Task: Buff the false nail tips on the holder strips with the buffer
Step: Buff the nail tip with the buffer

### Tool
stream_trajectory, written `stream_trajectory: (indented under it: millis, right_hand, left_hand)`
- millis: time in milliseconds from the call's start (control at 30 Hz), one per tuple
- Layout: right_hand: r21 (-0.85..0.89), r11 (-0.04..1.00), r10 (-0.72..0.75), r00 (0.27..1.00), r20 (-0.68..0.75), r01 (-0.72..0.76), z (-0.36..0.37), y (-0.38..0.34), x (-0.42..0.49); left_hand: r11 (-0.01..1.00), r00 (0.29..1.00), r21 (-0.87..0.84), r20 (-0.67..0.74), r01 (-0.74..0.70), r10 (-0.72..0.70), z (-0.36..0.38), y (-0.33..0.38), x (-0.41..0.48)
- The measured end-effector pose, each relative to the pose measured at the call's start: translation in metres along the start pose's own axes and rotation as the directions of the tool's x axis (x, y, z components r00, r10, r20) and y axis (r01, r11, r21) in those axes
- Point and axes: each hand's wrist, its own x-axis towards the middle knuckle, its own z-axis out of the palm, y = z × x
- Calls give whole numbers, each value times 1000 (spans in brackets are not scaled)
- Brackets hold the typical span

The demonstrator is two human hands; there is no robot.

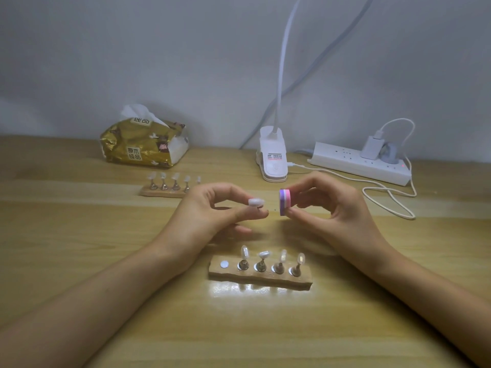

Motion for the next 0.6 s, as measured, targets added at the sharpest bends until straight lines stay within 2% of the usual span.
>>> stream_trajectory:
  millis: [267, 367, 533, 600]
  right_hand:
    - [-33, 994, -108, 994, -26, 107, 3, -7, 0]
    - [-59, 983, -171, 985, 7, 171, 7, -8, 0]
    - [-74, 995, -51, 993, 108, 59, 8, -6, 1]
    - [-73, 994, -80, 995, 64, 84, 7, -6, 0]
  left_hand:
    - [995, 997, 66, 45, -71, 68, 3, -1, 2]
    - [988, 995, 124, 54, -91, 85, 4, -3, 3]
    - [979, 996, 183, 39, -89, 83, 3, -4, 2]
    - [974, 995, 201, 42, -99, 93, 5, -5, 2]
